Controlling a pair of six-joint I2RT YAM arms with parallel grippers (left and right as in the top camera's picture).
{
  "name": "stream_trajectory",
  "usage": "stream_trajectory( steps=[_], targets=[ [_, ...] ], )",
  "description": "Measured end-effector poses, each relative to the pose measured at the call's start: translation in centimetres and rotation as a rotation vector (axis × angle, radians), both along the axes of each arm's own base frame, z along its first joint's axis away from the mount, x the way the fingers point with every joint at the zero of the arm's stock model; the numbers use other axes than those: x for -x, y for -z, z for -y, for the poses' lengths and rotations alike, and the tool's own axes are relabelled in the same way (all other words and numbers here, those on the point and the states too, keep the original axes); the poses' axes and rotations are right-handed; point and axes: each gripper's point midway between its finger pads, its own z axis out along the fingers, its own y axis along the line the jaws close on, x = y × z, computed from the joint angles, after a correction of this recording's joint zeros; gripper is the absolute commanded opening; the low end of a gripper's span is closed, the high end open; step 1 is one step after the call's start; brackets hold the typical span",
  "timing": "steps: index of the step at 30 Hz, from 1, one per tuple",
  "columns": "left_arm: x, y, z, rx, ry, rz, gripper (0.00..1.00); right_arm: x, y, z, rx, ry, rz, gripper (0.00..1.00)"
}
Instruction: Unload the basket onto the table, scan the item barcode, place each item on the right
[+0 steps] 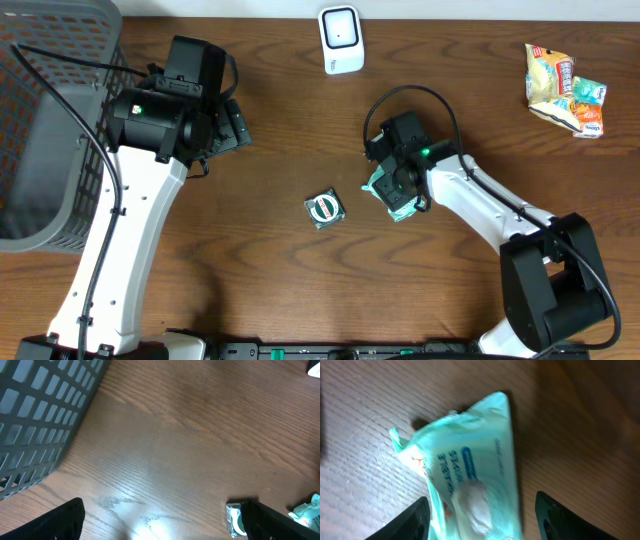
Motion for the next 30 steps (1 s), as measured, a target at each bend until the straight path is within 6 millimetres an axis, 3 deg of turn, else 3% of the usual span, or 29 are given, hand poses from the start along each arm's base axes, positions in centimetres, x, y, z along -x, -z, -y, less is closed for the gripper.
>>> stream_trajectory(
  steps=[2,7,11,14,19,24,27,30],
  targets=[
    [0.0,0.0,0.0,0.000,0.000,0.000,0.98,0.4,0.7,-0.1,-0.011,-0.007,-0.002,0.57],
    [0.0,0.0,0.0,0.000,0.000,0.000,0.98,1.3,2.1,0.0,-0.022,-0.002,-0.014,0.13],
    [0.0,0.0,0.0,0.000,0.000,0.000,0.98,0.9,1.8,-0.4,-0.044,0.027,-0.005,0.02],
    [0.0,0.0,0.0,0.000,0.000,0.000,0.98,-0.2,0.8,-0.9,-0.068,0.055,0.019,0.01],
    [0.0,0.0,0.0,0.000,0.000,0.000,0.98,-5.7,-4.4,-3.5,-0.176,0.110,0.189,0.01],
    [0.0,0.0,0.0,0.000,0.000,0.000,0.98,-12.8,-12.8,-6.5,-0.364,0.160,0.496,0.01],
    [0.0,0.0,0.0,0.000,0.000,0.000,0.98,-14.8,-16.1,-7.3,-0.457,0.199,0.605,0.01],
    [0.0,0.0,0.0,0.000,0.000,0.000,0.98,-16.6,-18.0,-8.1,-0.506,0.229,0.641,0.01]
  ],
)
